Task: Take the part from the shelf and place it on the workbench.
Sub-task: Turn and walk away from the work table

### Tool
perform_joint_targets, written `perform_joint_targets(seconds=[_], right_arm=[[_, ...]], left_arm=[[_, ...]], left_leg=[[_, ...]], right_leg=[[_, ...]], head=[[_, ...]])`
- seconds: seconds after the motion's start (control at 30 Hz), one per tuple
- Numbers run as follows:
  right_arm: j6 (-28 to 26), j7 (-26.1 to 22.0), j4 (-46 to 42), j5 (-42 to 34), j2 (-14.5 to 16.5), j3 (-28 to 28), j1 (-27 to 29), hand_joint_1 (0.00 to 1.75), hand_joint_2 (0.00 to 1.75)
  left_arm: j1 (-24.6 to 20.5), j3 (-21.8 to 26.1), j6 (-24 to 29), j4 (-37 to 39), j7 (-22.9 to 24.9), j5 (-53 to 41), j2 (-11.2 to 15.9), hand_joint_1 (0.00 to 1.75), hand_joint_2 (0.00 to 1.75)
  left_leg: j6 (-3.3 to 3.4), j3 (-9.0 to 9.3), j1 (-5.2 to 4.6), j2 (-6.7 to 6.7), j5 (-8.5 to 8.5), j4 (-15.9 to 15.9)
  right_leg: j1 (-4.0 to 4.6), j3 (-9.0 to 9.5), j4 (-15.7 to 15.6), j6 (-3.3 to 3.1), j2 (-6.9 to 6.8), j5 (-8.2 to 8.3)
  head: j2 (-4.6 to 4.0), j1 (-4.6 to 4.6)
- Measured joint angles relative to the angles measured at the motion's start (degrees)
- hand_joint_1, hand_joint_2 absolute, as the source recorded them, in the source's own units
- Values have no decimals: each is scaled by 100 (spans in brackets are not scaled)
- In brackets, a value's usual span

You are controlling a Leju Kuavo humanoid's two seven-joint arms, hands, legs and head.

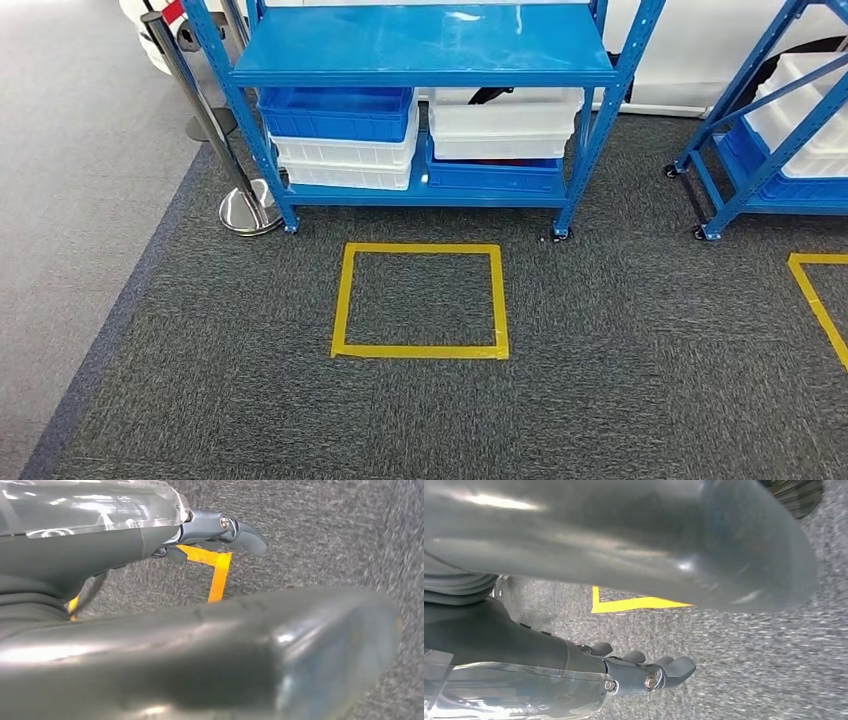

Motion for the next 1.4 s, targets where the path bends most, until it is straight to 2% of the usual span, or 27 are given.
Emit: perform_joint_targets(seconds=[0.07, 0.17, 0.23, 0.3, 0.37, 0.43, 0.47, 0.5, 0.57, 0.6, 0.63, 0.67, 0.73, 0.77, 0.8, 0.87, 0.93, 0.97, 1.0, 1.07, 1.1, 1.13, 1.2, 1.23, 1.3, 1.33, 1.4], right_arm=[[1, -2, 1, -2, 8, -8, -9, 0, 0], [2, -5, 1, -2, 12, -28, -24, 0, 0], [2, -8, 1, -3, 10, -36, -29, 0, 0], [4, -10, 1, -4, 8, -44, -31, 0, 0], [7, -10, 1, -4, 7, -51, -24, 0, 0], [9, -9, 1, -4, 0, -61, -2, 0, 0], [9, -8, 1, -4, -7, -69, 11, 0, 0], [9, -8, 1, -4, -15, -77, 26, 0, 0], [17, -9, 1, -4, -28, -85, 54, 0, 0], [23, -10, 1, -4, -32, -86, 59, 0, 0], [28, -12, 1, -4, -33, -87, 55, 0, 0], [32, -14, 1, -4, -33, -87, 42, 0, 0], [33, -19, 1, -4, -34, -88, 15, 0, 0], [35, -22, -1, -4, -35, -88, 4, 0, 0], [45, -29, -2, -3, -36, -87, -2, 0, 0], [77, -40, -3, -1, -38, -88, -3, 0, 0], [100, -43, -3, -1, -38, -89, 7, 0, 0], [103, -42, -3, -1, -38, -89, 11, 0, 0], [103, -41, -3, -1, -38, -90, 14, 0, 0], [102, -35, -2, -2, -38, -93, 26, 0, 0], [98, -32, -2, -1, -38, -94, 24, 0, 0], [91, -22, -2, 0, -38, -95, 18, 0, 0], [51, 9, -4, -1, -40, -95, -15, 0, 0], [31, 33, -6, -8, -41, -99, -27, 0, 0], [10, 73, -7, -45, -41, -119, -47, 0, 0], [13, 86, -7, -75, -41, -136, -49, 0, 0], [18, 92, -5, -133, -40, -189, -41, 0, 0]], left_arm=[[-2, 8, -2, 0, -2, -1, 9, 0, 0], [9, 14, -7, 0, -5, -2, 15, 0, 0], [33, 18, -11, 0, -7, -2, 5, 0, 0], [33, 19, -14, 0, -9, -1, -4, 0, 0], [16, 19, -15, 0, -9, -1, -4, 0, 0], [21, 19, -16, 0, -9, -2, -11, 0, 0], [30, 19, -17, 0, -8, -2, -16, 0, 0], [40, 19, -17, 0, -8, -2, -24, 0, 0], [45, 21, -21, 0, -4, -4, -36, 0, 0], [41, 22, -24, 0, 0, -9, -40, 0, 0], [32, 23, -25, 0, 4, -13, -40, 0, 0], [17, 23, -26, 0, 10, -18, -39, 0, 0], [-20, 23, -25, 0, 21, -22, -37, 0, 0], [-37, 22, -25, 0, 26, -26, -36, 0, 0], [-45, 22, -25, 0, 30, -29, -34, 0, 0], [-34, 21, -26, 0, 35, -39, -36, 0, 0], [-4, 21, -27, 0, 41, -46, -38, 0, 0], [9, 22, -27, 0, 43, -49, -39, 0, 0], [22, 24, -26, 0, 46, -51, -39, 0, 0], [54, 35, -25, 0, 51, -55, -37, 0, 0], [64, 44, -24, 0, 56, -56, -36, 0, 0], [70, 52, -23, 0, 58, -57, -34, 0, 0], [55, 60, -23, 0, 62, -59, -36, 0, 0], [47, 61, -23, 0, 62, -61, -37, 0, 0], [25, 63, -24, -1, 62, -65, -36, 0, 0], [17, 64, -24, -2, 61, -67, -34, 0, 0], [11, 65, -26, -2, 61, -67, -33, 0, 0]], left_leg=[[97, 296, -55, 52, 134, -596], [200, 417, -89, 54, 44, -799], [263, 599, -63, 33, 13, -913], [307, 762, -49, 26, -30, -986], [322, 880, -46, 1, -120, -998], [310, 1049, -41, -41, -259, -999], [298, 1147, -38, -59, -341, -999], [282, 1244, -36, -71, -428, -1000], [230, 1415, -50, -81, -618, -979], [193, 1502, -58, -83, -709, -992], [151, 1577, -66, -86, -747, -973], [113, 1605, -67, -91, -731, -917], [58, 1417, -54, -80, -539, -422], [37, 1188, -45, -70, -482, -46], [11, 921, -36, -56, -526, 339], [-31, 439, -25, -40, -958, 818], [-40, 138, -16, -30, -1408, 807], [-29, 63, -13, -26, -1419, 632], [-3, 19, -14, -20, -1198, 363], [67, -32, -34, 5, -357, -190], [102, -25, -51, 15, -26, -352], [137, -9, -64, 19, 138, -439], [212, 133, -64, -2, 118, -523], [257, 220, -55, -13, 99, -592], [326, 411, -42, -15, 40, -695], [351, 490, -48, -6, -14, -724], [359, 664, -58, 12, -153, -753]], right_leg=[[4, 57, -10, 54, -32, -56], [3, 121, 8, 164, -52, -25], [-4, 50, 264, 215, -19, -4], [-15, -335, 875, 244, 42, -110], [-21, -864, 1453, 278, 68, -361], [-33, -1166, 1489, 305, 70, -513], [-37, -1204, 1284, 304, 70, -437], [-37, -1200, 984, 289, 69, -191], [-13, -1169, 440, 223, 72, 514], [6, -1143, 308, 181, 76, 763], [18, -1108, 266, 136, 81, 854], [21, -1045, 281, 93, 86, 804], [5, -905, 240, 10, 89, 713], [0, -831, 222, -24, 88, 657], [-4, -757, 206, -49, 87, 590], [-6, -588, 197, -68, 94, 436], [-6, -381, 195, -61, 108, 268], [-6, -269, 194, -53, 113, 182], [-6, -158, 193, -40, 114, 93], [3, 18, 204, 3, 123, -75], [8, 82, 195, 39, 132, -154], [15, 140, 205, 83, 141, -192], [13, 187, 306, 182, 140, -149], [13, 125, 491, 214, 134, -67], [5, -235, 1052, 249, 126, -45], [8, -473, 1345, 250, 125, -156], [12, -880, 1658, 257, 124, -539]], head=[[0, 5], [0, 8], [0, 20], [0, 38], [0, 47], [0, 51], [0, 52], [0, 55], [0, 58], [0, 56], [0, 56], [0, 56], [0, 48], [0, 41], [0, 35], [0, 31], [0, 31], [0, 30], [0, 31], [0, 31], [0, 32], [0, 33], [0, 38], [0, 43], [0, 57], [0, 62], [0, 64]])
